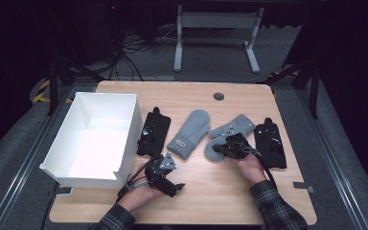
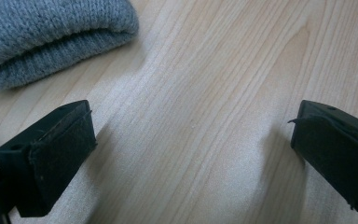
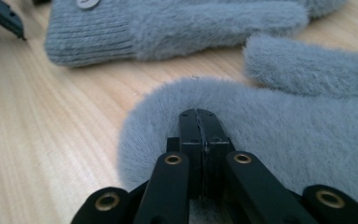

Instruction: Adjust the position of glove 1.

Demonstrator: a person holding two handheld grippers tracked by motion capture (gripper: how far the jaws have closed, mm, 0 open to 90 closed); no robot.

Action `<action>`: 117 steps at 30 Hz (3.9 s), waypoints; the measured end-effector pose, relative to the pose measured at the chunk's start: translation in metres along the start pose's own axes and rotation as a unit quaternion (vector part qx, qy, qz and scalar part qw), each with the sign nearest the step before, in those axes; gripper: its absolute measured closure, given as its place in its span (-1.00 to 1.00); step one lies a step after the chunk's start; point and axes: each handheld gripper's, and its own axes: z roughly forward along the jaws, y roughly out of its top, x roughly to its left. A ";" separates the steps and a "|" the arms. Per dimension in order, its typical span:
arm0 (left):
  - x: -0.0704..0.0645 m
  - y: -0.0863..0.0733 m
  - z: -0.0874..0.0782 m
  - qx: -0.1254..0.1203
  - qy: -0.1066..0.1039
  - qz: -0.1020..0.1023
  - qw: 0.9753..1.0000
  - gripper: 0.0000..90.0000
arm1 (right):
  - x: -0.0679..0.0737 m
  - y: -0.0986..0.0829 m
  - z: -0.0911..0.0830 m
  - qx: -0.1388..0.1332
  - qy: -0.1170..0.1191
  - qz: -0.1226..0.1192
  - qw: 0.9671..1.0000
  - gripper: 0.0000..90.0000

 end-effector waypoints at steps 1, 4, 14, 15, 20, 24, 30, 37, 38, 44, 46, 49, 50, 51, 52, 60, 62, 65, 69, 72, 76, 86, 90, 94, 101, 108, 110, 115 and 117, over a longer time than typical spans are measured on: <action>0.000 0.000 0.000 0.000 0.000 0.000 1.000 -1.00 | 0.002 -0.001 -0.001 0.002 0.001 -0.003 1.000 1.00; 0.000 0.000 0.000 0.000 0.000 0.000 1.000 -1.00 | 0.007 -0.004 -0.005 0.007 0.002 -0.008 1.000 1.00; 0.000 0.000 0.000 0.000 0.000 0.000 1.000 -1.00 | 0.026 -0.010 -0.010 0.014 0.022 -0.022 0.999 1.00; 0.000 0.000 0.000 0.000 0.000 0.000 1.000 -1.00 | 0.029 -0.010 -0.010 0.015 0.025 -0.023 0.999 1.00; 0.000 0.000 0.000 0.000 0.001 -0.002 1.000 -1.00 | 0.044 -0.012 -0.011 0.017 0.038 -0.033 0.999 1.00; 0.000 0.000 0.000 0.000 0.002 -0.002 1.000 -1.00 | 0.054 -0.012 -0.011 0.019 0.045 -0.041 0.998 1.00; 0.000 0.000 0.000 -0.002 0.003 -0.002 1.000 -1.00 | 0.068 -0.015 -0.011 0.020 0.061 -0.045 0.997 1.00; -0.003 0.003 -0.005 0.013 0.002 -0.003 1.000 -0.83 | 0.075 -0.011 -0.019 0.007 0.062 -0.056 0.996 1.00; -0.004 0.005 -0.008 0.015 0.001 0.001 1.000 -0.63 | 0.071 -0.009 -0.023 0.001 0.056 -0.056 0.997 1.00; -0.013 0.017 -0.016 0.024 -0.021 -0.001 0.999 0.42 | 0.029 -0.006 -0.045 -0.019 0.009 -0.029 0.999 1.00; -0.013 0.019 -0.016 0.019 -0.028 -0.002 0.999 0.66 | 0.020 -0.006 -0.048 -0.023 -0.003 -0.024 0.999 1.00; -0.017 0.029 -0.015 0.006 -0.054 -0.005 0.998 0.89 | -0.002 -0.008 -0.055 -0.029 -0.027 -0.011 0.999 1.00; -0.018 0.032 -0.014 0.005 -0.061 -0.004 0.998 0.95 | -0.006 -0.008 -0.056 -0.028 -0.033 -0.010 0.999 1.00; -0.020 0.035 -0.013 0.006 -0.063 -0.001 0.998 0.99 | -0.012 -0.008 -0.057 -0.029 -0.039 -0.008 0.999 1.00; -0.021 0.038 -0.013 0.003 -0.066 0.001 0.998 0.99 | -0.017 -0.009 -0.058 -0.032 -0.042 -0.004 0.999 1.00; -0.030 0.062 -0.001 -0.010 -0.085 0.013 0.996 0.99 | -0.042 -0.006 -0.051 -0.029 -0.059 0.003 0.998 1.00; -0.033 0.069 0.005 -0.010 -0.089 0.016 0.996 0.99 | -0.044 -0.005 -0.043 -0.022 -0.062 0.000 0.998 1.00; -0.033 0.075 0.016 -0.001 -0.094 0.020 0.995 0.99 | -0.044 -0.006 -0.037 -0.005 -0.069 -0.004 0.998 1.00; -0.029 0.074 0.033 0.023 -0.098 0.014 0.995 0.99 | -0.045 -0.010 -0.036 0.000 -0.067 -0.002 0.998 1.00; -0.027 0.074 0.034 0.025 -0.090 0.013 0.996 1.00 | -0.043 -0.012 -0.036 0.006 -0.068 -0.002 0.998 1.00; -0.023 0.072 0.031 0.029 -0.080 0.011 0.996 1.00 | -0.037 -0.015 -0.040 0.023 -0.071 -0.009 0.997 1.00; -0.017 0.066 0.025 0.037 -0.073 0.005 0.997 1.00 | -0.023 -0.026 -0.054 0.035 -0.061 -0.010 0.997 1.00; -0.015 0.064 0.023 0.040 -0.074 0.000 0.996 1.00 | -0.014 -0.032 -0.060 0.044 -0.057 -0.013 0.997 1.00; -0.012 0.062 0.021 0.040 -0.076 -0.003 0.996 1.00 | -0.006 -0.035 -0.067 0.047 -0.048 -0.018 0.998 1.00; -0.013 0.062 0.021 0.042 -0.076 -0.003 0.996 1.00 | -0.026 -0.015 -0.068 0.007 -0.057 -0.008 0.998 1.00; -0.012 0.062 0.022 0.040 -0.079 -0.007 0.996 1.00 | -0.044 -0.004 -0.047 0.013 -0.066 -0.003 0.998 1.00; -0.012 0.062 0.022 0.039 -0.081 -0.007 0.996 1.00 | -0.049 -0.007 -0.036 0.031 -0.064 -0.002 0.997 1.00; -0.011 0.062 0.022 0.040 -0.078 -0.007 0.996 1.00 | -0.046 -0.014 -0.041 0.040 -0.061 -0.003 0.997 1.00; -0.011 0.062 0.022 0.040 -0.076 -0.008 0.996 1.00 | -0.044 -0.020 -0.047 0.044 -0.060 -0.004 0.997 1.00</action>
